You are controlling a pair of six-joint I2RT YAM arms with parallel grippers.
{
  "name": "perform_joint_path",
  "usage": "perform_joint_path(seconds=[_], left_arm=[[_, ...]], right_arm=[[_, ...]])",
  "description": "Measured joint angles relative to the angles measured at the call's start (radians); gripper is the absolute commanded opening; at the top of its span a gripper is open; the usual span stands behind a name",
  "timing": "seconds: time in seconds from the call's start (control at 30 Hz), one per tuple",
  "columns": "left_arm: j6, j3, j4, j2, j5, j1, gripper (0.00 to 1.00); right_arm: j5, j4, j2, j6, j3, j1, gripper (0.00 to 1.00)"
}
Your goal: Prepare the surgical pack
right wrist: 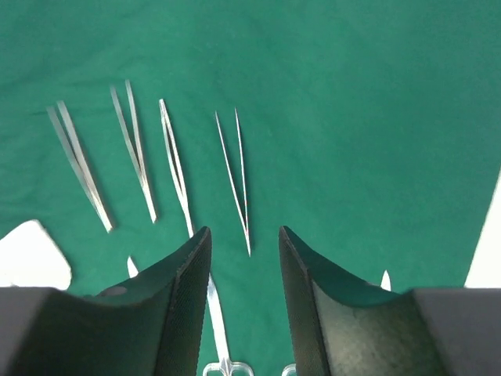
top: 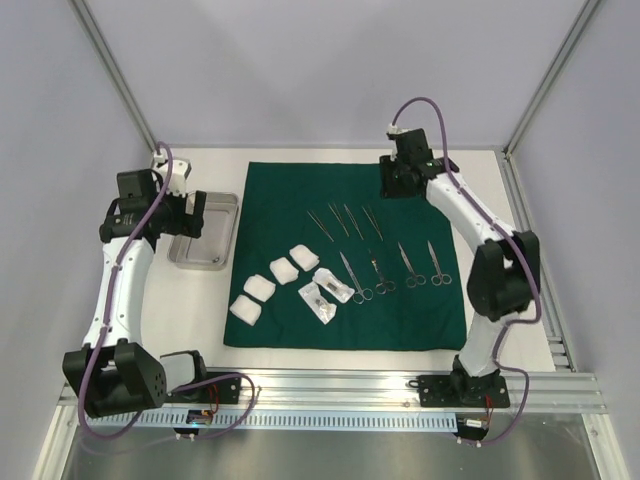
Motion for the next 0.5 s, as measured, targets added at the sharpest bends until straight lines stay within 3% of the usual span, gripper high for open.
perform_joint_path(seconds=[0.17, 0.3, 0.5], left_arm=[[-0.003, 0.0, -0.057, 0.051, -0.058, 0.011, 1.0], [-0.006, 0.0, -0.076, 0.094, -0.082, 0.011, 1.0], [-0.008, 0.0, -0.076, 0.107, -0.097, 0.011, 1.0]], right_arm=[[-0.047, -0.153, 0.309, -0.042, 0.286, -0.002, 0.39], [-0.077, -0.226, 0.424, -0.067, 0.341, -0.002, 0.39], [-0.14, -0.28, 0.46, -0.087, 0.341, -0.002, 0.36]])
